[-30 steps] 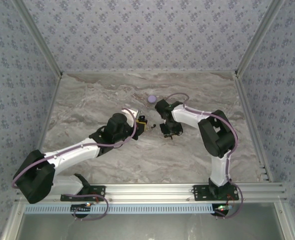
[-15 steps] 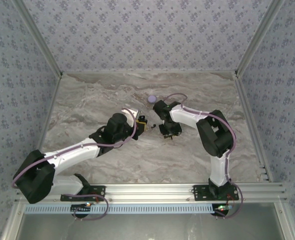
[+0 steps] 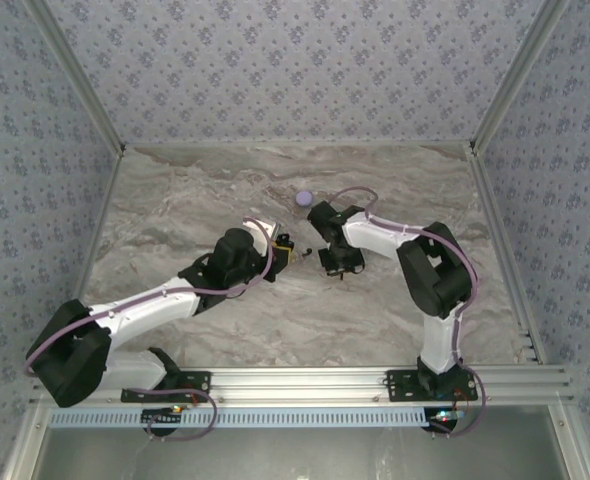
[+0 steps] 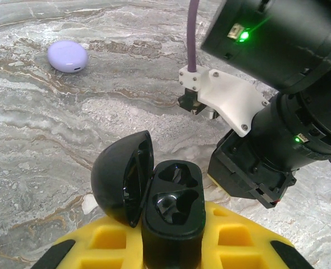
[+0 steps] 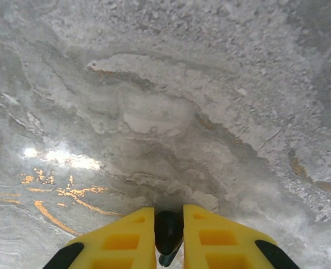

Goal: Insert the wireless bluetooth earbuds into the charging case

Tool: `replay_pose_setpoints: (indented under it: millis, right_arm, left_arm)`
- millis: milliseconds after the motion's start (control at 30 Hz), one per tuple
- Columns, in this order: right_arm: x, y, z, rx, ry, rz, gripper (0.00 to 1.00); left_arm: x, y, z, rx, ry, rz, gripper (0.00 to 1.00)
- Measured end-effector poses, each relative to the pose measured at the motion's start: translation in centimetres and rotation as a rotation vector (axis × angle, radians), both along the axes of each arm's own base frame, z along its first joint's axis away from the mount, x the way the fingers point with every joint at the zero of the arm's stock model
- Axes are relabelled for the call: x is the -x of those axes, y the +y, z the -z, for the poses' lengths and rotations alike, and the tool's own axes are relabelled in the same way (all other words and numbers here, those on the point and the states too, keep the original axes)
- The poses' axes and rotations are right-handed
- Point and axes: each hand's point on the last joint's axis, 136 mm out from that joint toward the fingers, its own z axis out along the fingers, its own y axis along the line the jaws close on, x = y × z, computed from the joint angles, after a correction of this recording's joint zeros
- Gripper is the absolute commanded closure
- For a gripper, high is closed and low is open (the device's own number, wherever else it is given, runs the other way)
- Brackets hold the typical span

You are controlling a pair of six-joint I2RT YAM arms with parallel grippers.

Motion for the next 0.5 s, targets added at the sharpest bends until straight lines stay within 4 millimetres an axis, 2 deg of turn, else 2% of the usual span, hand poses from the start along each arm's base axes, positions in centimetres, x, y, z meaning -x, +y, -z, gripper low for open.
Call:
replay_pose_setpoints:
  millis: [100, 200, 500]
  right_arm:
    - [-0.5, -0.4, -0.8, -0.046, -0.058, 0.019, 0.85]
    - [-0.8, -0.6, -2.4, -0.115, -0.126, 0.032, 0.86]
    - [-1.6, 0.9, -10.0, -0.373, -0.372, -0.021, 0.86]
  left_arm:
    - [0.1, -0.3, 0.0, 0.017, -0.002, 0.013, 0.92]
    - [0.2, -0.7, 0.2, 0.040, -0.001, 0.029, 0.93]
    - [0.9, -1.6, 1.0, 0.113, 0.002, 0.079, 0.93]
